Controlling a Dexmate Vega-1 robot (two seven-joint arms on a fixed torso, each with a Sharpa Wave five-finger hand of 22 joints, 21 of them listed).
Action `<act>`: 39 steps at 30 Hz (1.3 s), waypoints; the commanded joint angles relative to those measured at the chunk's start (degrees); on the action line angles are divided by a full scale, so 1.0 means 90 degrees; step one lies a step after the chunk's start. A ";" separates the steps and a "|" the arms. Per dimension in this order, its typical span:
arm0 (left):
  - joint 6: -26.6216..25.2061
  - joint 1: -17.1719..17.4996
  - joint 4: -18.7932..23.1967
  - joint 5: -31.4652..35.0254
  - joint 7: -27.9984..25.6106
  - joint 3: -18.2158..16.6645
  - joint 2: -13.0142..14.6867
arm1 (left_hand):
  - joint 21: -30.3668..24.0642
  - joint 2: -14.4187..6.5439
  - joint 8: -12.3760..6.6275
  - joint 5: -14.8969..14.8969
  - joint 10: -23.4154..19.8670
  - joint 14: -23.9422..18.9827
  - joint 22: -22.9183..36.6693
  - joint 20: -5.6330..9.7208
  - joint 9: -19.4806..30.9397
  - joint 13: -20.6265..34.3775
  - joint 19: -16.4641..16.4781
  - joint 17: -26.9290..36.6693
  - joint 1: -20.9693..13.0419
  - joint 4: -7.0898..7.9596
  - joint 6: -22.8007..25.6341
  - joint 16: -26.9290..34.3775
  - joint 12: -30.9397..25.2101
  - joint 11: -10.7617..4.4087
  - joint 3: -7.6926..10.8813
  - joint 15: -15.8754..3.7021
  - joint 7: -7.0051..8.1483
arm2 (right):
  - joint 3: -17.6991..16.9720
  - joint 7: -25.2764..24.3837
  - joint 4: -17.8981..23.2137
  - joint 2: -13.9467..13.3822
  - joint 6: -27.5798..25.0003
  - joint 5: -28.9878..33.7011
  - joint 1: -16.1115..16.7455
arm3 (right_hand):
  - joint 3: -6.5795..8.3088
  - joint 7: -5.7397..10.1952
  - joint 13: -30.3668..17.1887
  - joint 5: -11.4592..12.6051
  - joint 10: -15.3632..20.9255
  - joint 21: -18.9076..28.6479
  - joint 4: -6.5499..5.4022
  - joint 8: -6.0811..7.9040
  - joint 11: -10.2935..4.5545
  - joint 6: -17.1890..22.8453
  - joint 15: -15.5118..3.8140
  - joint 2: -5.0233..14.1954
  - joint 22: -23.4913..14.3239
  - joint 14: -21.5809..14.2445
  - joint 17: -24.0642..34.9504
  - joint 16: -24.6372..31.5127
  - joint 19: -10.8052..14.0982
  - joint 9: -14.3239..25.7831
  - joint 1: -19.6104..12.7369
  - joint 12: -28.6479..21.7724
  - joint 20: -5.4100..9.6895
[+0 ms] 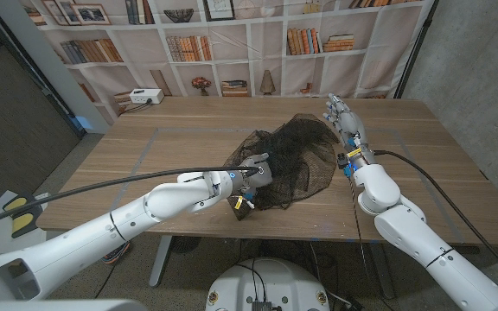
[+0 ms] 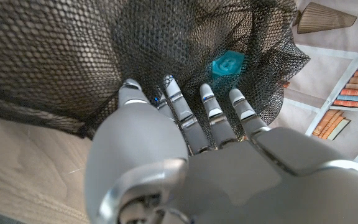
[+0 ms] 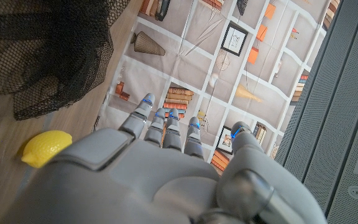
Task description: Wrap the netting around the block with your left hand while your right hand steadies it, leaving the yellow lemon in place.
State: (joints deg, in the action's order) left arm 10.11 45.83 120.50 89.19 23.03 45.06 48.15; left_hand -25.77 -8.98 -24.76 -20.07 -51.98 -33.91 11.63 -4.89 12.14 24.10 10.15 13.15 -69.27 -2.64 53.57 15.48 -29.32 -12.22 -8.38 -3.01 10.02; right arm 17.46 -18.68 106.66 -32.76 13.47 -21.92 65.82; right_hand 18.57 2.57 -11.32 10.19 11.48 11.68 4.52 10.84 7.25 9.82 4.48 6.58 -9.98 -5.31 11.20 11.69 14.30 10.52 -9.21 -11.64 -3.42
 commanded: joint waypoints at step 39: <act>-0.2382 0.0116 -0.0355 -0.0562 -0.3228 -0.0925 -0.0398 | -0.0412 -0.0183 -0.0577 0.0264 -0.0450 -0.1082 0.0094 0.0118 0.0477 0.0990 0.0424 0.0651 -0.0571 0.0199 0.0157 0.0138 -0.0297 0.0046 0.1581 -0.1170 -0.0202 | 0.0113 0.0272 -0.0520 -0.0017 0.0263 0.0064 -0.0501 | 0.0030 0.0014 -0.0015 0.0019 -0.0033 0.0010 0.0020 0.0012 -0.0042 -0.0030 0.0002 -0.0114 -0.0035 0.0017 -0.0001 -0.0047 0.0012 0.0015 -0.0012 0.0011 0.0072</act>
State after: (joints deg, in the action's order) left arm -7.33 49.52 120.51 82.66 -2.65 37.06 47.50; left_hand -29.06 -9.49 -29.38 -17.01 -56.06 -43.91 12.43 -3.76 16.07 32.56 13.32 18.77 -73.38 -2.83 54.93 16.85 -31.63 -11.76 4.19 -4.70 8.10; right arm 18.47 -17.09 102.84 -32.71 14.60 -21.60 62.01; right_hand 18.57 2.87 -11.32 10.19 11.27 11.68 4.52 10.84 7.04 9.52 4.48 5.95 -9.98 -5.31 11.20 11.44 14.09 10.52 -8.91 -11.65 -3.21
